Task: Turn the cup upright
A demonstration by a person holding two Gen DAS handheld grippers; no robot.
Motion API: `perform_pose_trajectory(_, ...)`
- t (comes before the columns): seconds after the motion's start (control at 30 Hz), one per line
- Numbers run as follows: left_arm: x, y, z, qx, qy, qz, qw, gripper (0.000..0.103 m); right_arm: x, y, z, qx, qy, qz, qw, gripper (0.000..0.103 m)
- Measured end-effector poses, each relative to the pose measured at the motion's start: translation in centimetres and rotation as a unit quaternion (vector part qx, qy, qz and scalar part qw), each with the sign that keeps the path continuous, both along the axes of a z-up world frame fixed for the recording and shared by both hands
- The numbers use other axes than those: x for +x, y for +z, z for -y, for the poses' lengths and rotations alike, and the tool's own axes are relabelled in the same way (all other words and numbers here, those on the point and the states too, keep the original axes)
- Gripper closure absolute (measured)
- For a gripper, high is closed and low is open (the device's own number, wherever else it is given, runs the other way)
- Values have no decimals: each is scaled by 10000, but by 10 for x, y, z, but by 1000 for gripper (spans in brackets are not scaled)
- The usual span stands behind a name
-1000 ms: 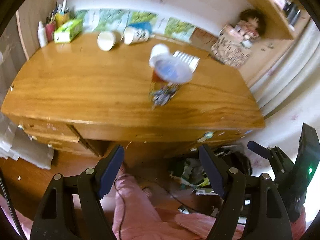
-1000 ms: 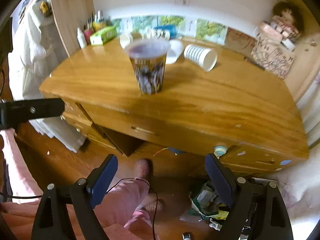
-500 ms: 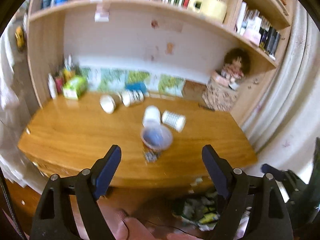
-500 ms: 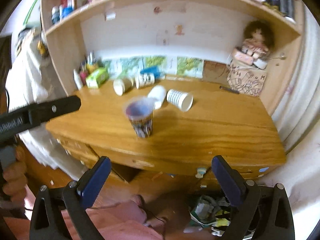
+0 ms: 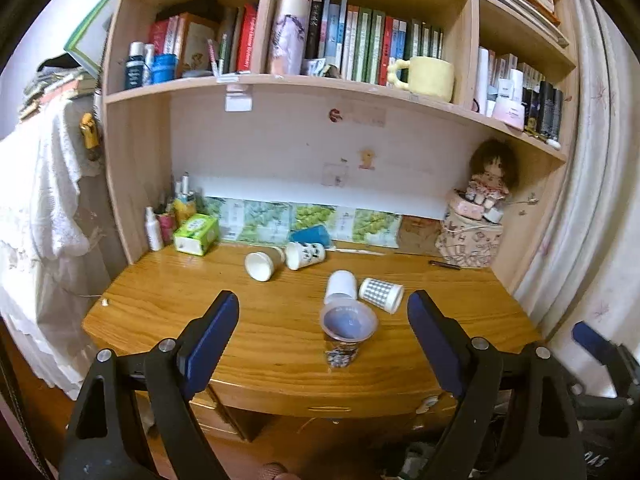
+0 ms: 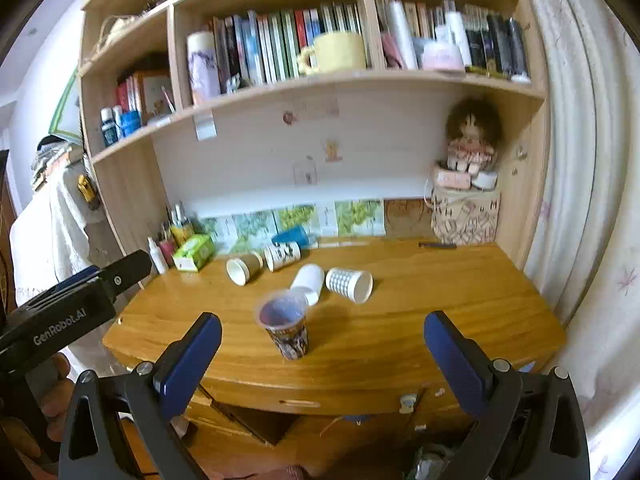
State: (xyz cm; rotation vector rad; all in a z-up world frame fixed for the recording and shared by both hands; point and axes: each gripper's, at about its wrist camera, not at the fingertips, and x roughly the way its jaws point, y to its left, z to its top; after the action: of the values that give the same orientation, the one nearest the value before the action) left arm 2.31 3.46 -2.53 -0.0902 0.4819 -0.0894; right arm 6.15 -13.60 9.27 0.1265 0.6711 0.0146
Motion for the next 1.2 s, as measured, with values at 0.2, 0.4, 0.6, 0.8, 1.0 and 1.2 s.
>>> perform_pose_trajectory(0.2,-15,0,-1,118,152,97,9998,4,-11,8,2,53,-163,347,9992,1)
perform_pose_trajectory(0.4,-24,1,-1,216,363,184,9989,1,-16,12,-1,-23,-81,424,9991,1)
perform_pose_trajectory(0.6,-29,-1,5,387,479,155,9980,1,-22,11,-2,-31,2,385,9993,1)
perform_pose_trajectory(0.8,-34,0,13,479,386,247,9978,1,-29,12,2,-45,-80,445,9990,1)
perform_pose_trajectory(1.0,-39,3,18,514,326,366,9975,1,-31,11,5,-12,-67,464,9989,1)
perform_pose_trajectory(1.2,-42,4,22,540,283,479,9970,0,-32,9,5,53,66,483,9988,1)
